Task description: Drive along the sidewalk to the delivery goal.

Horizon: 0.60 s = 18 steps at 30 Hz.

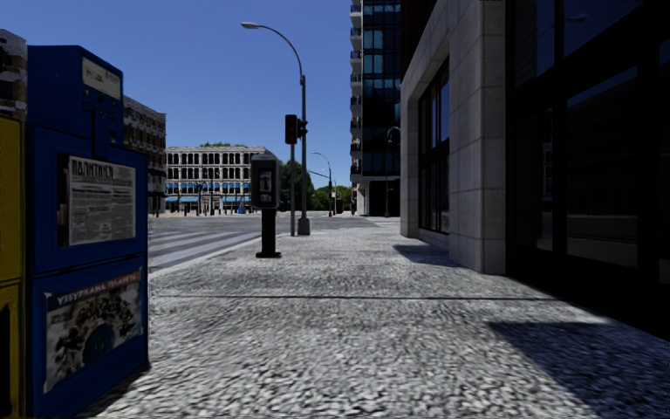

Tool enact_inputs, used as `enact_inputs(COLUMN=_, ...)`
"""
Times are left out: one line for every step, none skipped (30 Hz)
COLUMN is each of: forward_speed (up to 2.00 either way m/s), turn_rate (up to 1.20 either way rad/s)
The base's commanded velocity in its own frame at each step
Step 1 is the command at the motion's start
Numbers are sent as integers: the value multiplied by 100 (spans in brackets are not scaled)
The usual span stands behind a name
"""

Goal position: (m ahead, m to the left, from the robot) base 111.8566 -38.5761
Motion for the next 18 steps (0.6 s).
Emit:
enact_inputs(forward_speed=200, turn_rate=0)
enact_inputs(forward_speed=200, turn_rate=0)
enact_inputs(forward_speed=200, turn_rate=0)
enact_inputs(forward_speed=200, turn_rate=0)
enact_inputs(forward_speed=200, turn_rate=0)
enact_inputs(forward_speed=200, turn_rate=0)
enact_inputs(forward_speed=200, turn_rate=0)
enact_inputs(forward_speed=200, turn_rate=0)
enact_inputs(forward_speed=200, turn_rate=0)
enact_inputs(forward_speed=200, turn_rate=0)
enact_inputs(forward_speed=200, turn_rate=0)
enact_inputs(forward_speed=200, turn_rate=0)
enact_inputs(forward_speed=200, turn_rate=0)
enact_inputs(forward_speed=200, turn_rate=0)
enact_inputs(forward_speed=200, turn_rate=0)
enact_inputs(forward_speed=200, turn_rate=0)
enact_inputs(forward_speed=200, turn_rate=0)
enact_inputs(forward_speed=200, turn_rate=0)
